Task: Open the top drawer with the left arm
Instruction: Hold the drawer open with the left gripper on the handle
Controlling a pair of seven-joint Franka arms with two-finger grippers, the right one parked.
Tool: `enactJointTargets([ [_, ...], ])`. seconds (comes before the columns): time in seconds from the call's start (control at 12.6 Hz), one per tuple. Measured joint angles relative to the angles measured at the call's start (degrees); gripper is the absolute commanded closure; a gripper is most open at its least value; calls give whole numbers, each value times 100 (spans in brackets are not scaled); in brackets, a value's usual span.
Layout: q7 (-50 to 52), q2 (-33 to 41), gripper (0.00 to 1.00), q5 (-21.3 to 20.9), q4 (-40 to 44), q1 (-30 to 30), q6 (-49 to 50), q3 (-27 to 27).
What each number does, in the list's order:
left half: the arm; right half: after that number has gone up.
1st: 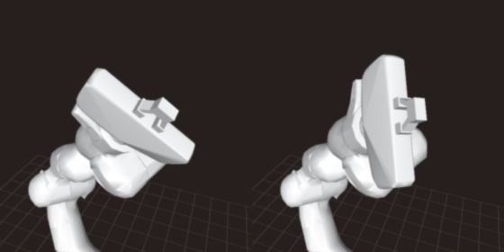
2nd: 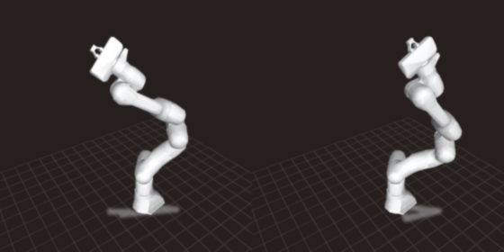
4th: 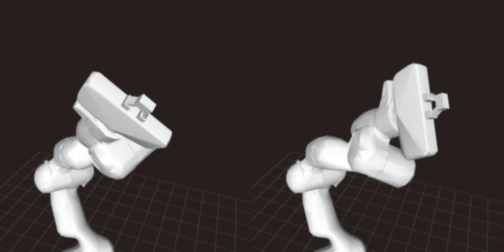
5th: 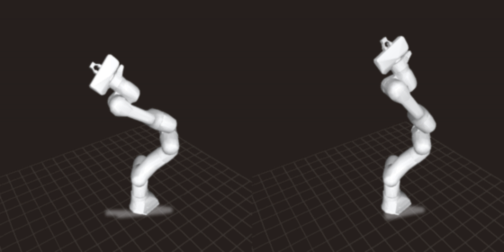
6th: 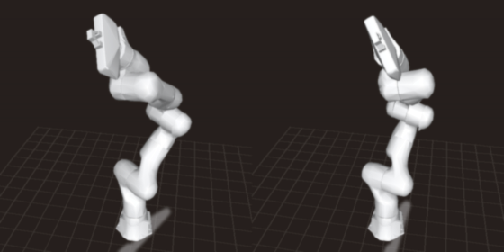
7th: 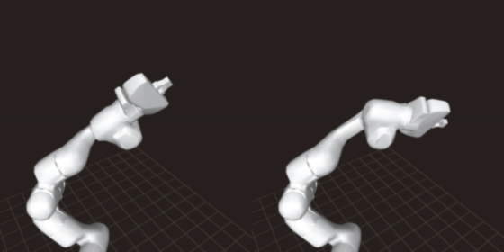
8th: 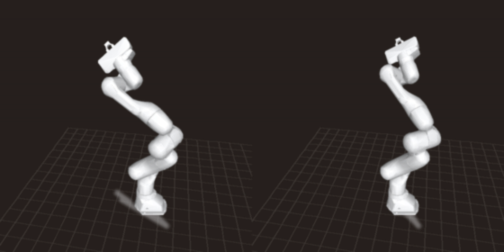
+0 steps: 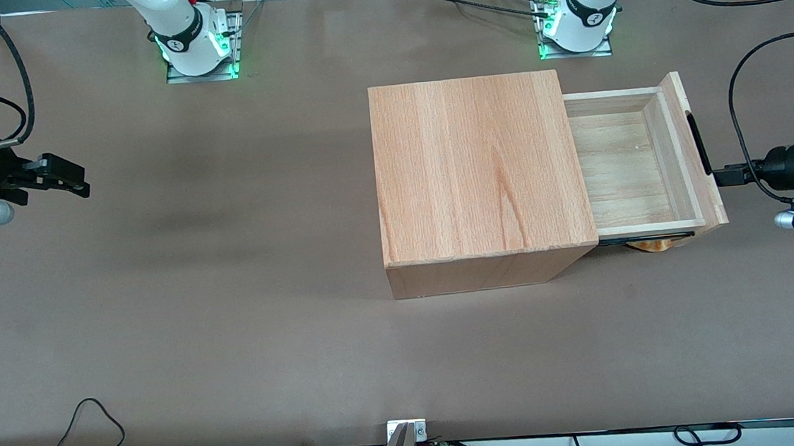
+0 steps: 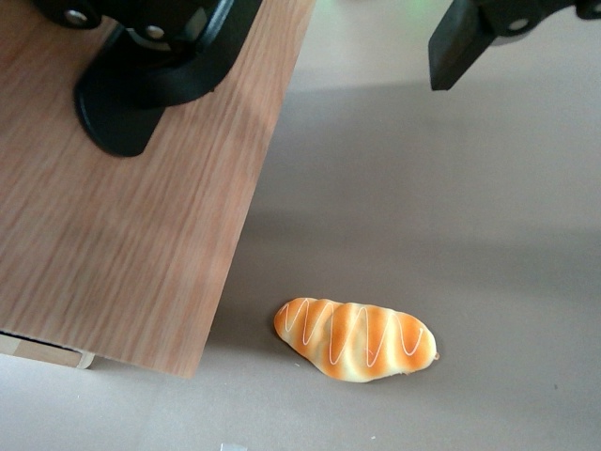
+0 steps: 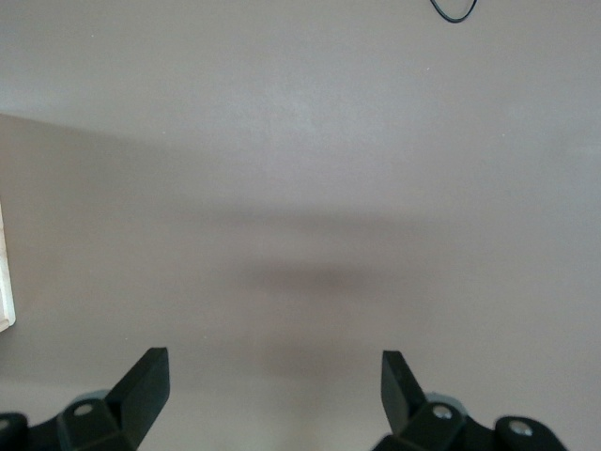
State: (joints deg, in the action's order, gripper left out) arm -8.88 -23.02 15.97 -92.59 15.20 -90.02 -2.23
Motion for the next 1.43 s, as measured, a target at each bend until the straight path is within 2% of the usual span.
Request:
enactJointTargets([
  [1.43, -173, -4, 0, -14, 27, 55, -39, 0],
])
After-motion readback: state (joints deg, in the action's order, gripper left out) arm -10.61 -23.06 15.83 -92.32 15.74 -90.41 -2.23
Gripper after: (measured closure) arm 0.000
